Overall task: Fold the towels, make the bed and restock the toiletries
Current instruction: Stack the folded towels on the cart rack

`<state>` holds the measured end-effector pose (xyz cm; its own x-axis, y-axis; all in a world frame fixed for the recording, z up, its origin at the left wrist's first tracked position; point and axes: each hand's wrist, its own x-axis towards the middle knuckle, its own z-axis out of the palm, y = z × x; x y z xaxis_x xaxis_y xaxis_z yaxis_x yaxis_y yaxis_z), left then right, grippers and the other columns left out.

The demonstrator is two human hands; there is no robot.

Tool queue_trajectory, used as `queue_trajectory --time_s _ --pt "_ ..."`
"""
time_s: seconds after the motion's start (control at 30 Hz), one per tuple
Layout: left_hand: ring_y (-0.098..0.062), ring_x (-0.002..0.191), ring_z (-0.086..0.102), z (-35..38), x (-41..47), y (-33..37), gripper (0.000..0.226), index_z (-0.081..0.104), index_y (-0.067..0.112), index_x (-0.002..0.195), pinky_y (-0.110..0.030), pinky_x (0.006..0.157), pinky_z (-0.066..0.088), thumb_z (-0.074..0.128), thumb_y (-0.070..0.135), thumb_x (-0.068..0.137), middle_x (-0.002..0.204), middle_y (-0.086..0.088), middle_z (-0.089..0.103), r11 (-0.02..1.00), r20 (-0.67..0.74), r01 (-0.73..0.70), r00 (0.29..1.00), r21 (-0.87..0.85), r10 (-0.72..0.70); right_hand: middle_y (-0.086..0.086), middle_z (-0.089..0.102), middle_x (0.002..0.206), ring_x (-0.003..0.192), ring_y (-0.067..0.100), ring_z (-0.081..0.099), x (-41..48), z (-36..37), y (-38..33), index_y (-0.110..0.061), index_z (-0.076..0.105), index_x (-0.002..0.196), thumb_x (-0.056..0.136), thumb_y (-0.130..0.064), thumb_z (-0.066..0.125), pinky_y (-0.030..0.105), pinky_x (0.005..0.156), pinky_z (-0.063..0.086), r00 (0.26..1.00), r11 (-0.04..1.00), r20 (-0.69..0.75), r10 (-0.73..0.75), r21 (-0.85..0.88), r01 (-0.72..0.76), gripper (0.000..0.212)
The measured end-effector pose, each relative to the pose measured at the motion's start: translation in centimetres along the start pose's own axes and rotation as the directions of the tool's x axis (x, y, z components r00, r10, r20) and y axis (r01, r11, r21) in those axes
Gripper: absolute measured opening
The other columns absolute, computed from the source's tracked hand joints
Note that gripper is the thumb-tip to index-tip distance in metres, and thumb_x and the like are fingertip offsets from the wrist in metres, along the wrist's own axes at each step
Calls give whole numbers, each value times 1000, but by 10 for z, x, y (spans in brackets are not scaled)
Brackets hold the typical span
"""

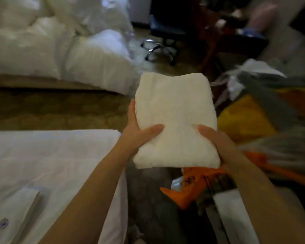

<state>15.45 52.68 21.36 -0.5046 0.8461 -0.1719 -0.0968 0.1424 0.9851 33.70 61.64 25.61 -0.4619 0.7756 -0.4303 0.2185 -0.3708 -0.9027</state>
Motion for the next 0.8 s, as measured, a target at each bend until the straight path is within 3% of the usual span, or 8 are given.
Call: queue_trajectory --time_s 0.13,0.2,0.3,0.4,0.47,0.57,0.67,0.8 --pt "-5 121 34 106 -83 12 118 4 35 148 -25 94 32 78 43 56 146 9 27 991 290 -85 956 106 50 -1 69 106 92 15 66 -135 -93 42 -26 59 107 59 -34 74 37 83 55 949 995 -313 -40 76 67 51" --pt "-4 119 33 155 -125 7 118 5 36 147 -23 92 31 75 49 53 136 16 27 980 469 -105 883 171 13 0 68 108 94 16 65 -206 -124 79 -29 60 101 63 -34 73 35 81 55 892 979 -453 6 185 87 40" --pt "-1 120 24 220 -180 -13 105 11 29 149 -13 91 23 76 44 68 133 16 25 938 672 -186 737 292 -63 0 68 109 96 19 66 -291 -150 142 -29 59 111 59 -36 86 36 81 56 777 937 -621 99 321 138 59" --pt "-3 125 28 270 -224 -37 101 9 32 147 -13 93 23 72 55 72 133 19 24 895 817 -244 543 374 -193 -2 68 104 94 17 65 -345 -162 198 -30 59 105 75 -29 77 32 77 54 659 873 -731 176 425 239 35" --pt "6 116 41 294 -243 -53 100 12 37 144 -11 93 32 73 60 68 138 17 30 900 882 -248 406 358 -239 0 68 105 95 20 65 -367 -167 230 -23 59 112 75 -28 77 34 79 53 589 815 -765 260 502 291 41" --pt "13 105 52 324 -254 -76 80 21 36 145 -7 77 47 70 32 82 139 15 41 913 924 -215 248 346 -292 5 67 105 95 24 64 -381 -173 263 -14 55 121 82 -22 69 36 79 53 541 681 -752 376 620 389 42" --pt "-4 116 53 350 -251 -88 80 21 33 149 -15 76 52 67 22 84 142 5 44 910 918 -182 212 373 -334 8 67 112 101 28 64 -375 -187 286 -14 53 126 80 -26 69 41 84 54 564 589 -724 397 672 449 50" --pt "-17 120 53 365 -225 -101 80 29 32 146 -31 90 53 74 28 79 138 2 49 882 881 -171 280 438 -383 8 65 119 105 27 63 -348 -209 296 -16 49 131 77 -31 69 39 82 54 633 543 -689 353 702 461 60"
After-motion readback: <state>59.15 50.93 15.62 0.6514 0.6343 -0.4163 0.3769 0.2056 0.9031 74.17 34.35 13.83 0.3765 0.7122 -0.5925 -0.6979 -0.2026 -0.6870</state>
